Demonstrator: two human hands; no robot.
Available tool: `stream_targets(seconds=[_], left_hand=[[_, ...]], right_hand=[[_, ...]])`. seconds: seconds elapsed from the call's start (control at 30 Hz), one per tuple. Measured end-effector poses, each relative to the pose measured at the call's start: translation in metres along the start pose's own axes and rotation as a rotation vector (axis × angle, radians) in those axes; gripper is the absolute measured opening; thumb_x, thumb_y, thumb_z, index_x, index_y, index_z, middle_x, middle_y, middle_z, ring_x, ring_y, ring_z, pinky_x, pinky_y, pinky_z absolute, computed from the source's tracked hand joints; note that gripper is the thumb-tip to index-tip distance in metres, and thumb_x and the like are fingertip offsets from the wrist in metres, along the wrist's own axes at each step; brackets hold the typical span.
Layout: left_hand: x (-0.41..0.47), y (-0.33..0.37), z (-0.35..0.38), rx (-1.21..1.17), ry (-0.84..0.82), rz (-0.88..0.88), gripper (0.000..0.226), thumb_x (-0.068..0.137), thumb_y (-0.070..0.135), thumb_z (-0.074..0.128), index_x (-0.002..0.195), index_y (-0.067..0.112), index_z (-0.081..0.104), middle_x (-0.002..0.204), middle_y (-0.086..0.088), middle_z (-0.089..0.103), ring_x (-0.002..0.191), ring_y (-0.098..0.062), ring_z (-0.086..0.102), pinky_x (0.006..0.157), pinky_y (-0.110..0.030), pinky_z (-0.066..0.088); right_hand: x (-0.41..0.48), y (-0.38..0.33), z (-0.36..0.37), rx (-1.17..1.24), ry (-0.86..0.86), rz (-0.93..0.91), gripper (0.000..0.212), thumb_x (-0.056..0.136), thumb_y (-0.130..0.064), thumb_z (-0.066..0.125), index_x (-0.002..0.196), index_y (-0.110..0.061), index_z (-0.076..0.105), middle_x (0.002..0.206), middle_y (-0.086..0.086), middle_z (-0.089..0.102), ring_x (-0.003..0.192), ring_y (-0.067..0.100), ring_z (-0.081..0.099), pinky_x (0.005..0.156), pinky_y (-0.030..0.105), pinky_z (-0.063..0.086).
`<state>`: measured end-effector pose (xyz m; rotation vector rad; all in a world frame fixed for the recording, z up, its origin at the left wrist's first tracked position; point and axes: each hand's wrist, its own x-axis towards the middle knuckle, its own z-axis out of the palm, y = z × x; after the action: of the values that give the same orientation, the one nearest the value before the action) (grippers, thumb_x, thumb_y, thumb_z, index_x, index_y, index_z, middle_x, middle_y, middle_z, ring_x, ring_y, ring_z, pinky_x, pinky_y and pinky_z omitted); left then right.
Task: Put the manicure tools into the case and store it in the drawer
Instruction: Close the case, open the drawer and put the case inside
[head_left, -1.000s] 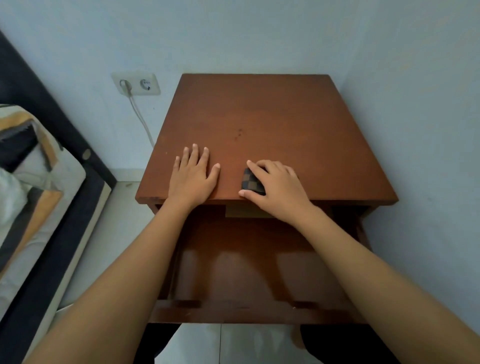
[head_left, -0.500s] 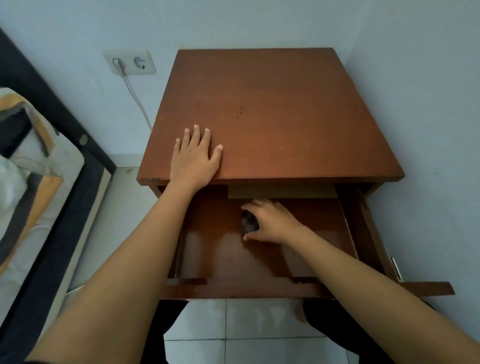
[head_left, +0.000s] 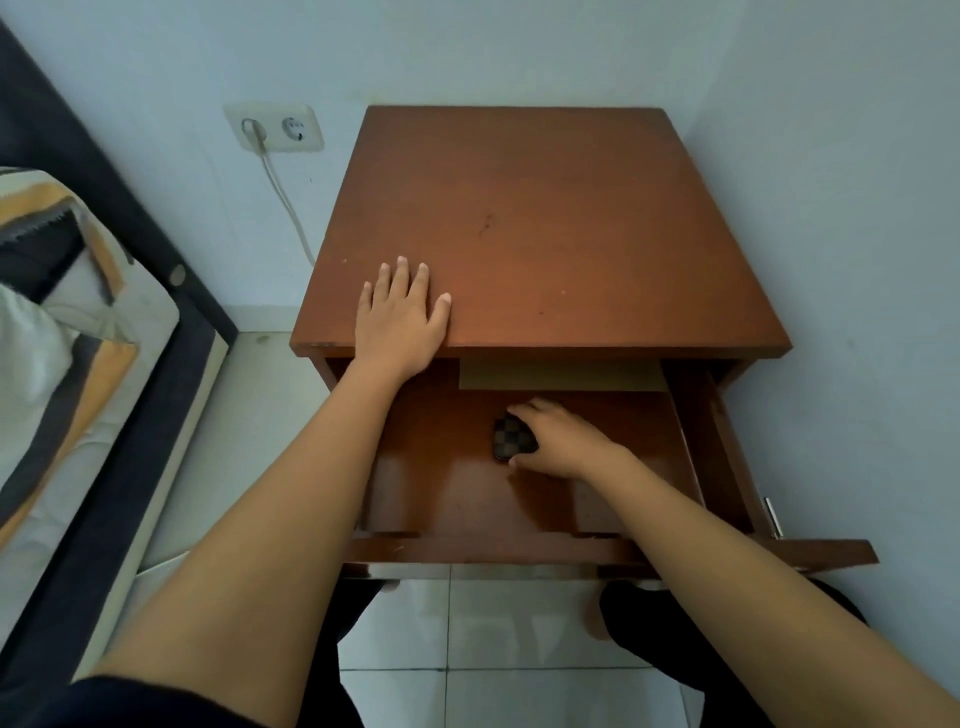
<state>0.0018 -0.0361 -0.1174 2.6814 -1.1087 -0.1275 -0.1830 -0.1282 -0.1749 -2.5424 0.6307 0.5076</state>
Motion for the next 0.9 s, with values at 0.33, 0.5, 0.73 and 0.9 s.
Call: stream_targets(seconds=[0.33,0.5,0.73,0.9], left_hand=[[-0.171,0.017,0.003,-0.307,0.049,0.041,0.055,0.098,0.044,0.032,0.147,0.019,0.025,0.158,-0.001,0.019,0.146,-0.016,0.009,0.118,-0.039,0.013],[-0.241,0.007,0.021,-0.188,0.075,0.284,0.054,0.095,0.050,0.028,0.142,0.025,0.035,0.151,0.005,0.035,0.143,-0.010,0.023,0.113,-0.025,0.007],[-0.242,0.003,0.027,-0.121,0.255,0.355,0.030,0.081,0.016,0.070,0.111,0.014,0.068,0.113,-0.004,0.070,0.110,-0.021,0.064,0.096,-0.035,0.044],[-0.220,0.004,0.030,-0.145,0.303,0.348,0.031,0.077,0.011,0.074,0.107,0.012,0.071,0.108,-0.005,0.072,0.106,-0.020,0.066,0.096,-0.034,0.041]], right_hand=[[-0.118,-0.020,0.000,0.272,0.286,-0.019,0.053,0.092,-0.042,0.047,0.139,-0.019,0.037,0.144,0.002,0.041,0.130,0.020,0.040,0.106,0.035,0.038],[-0.161,-0.020,0.017,0.268,0.391,-0.155,0.043,0.089,-0.038,0.055,0.130,-0.024,0.052,0.137,-0.003,0.051,0.129,0.012,0.043,0.107,0.032,0.036],[-0.173,-0.019,0.037,0.317,0.656,-0.298,0.019,0.083,-0.015,0.066,0.101,-0.009,0.071,0.098,0.005,0.067,0.094,0.014,0.056,0.085,0.031,0.051],[-0.150,-0.018,0.034,0.292,0.734,-0.288,0.017,0.085,-0.012,0.065,0.100,-0.007,0.072,0.097,0.006,0.068,0.092,0.014,0.055,0.082,0.022,0.045]])
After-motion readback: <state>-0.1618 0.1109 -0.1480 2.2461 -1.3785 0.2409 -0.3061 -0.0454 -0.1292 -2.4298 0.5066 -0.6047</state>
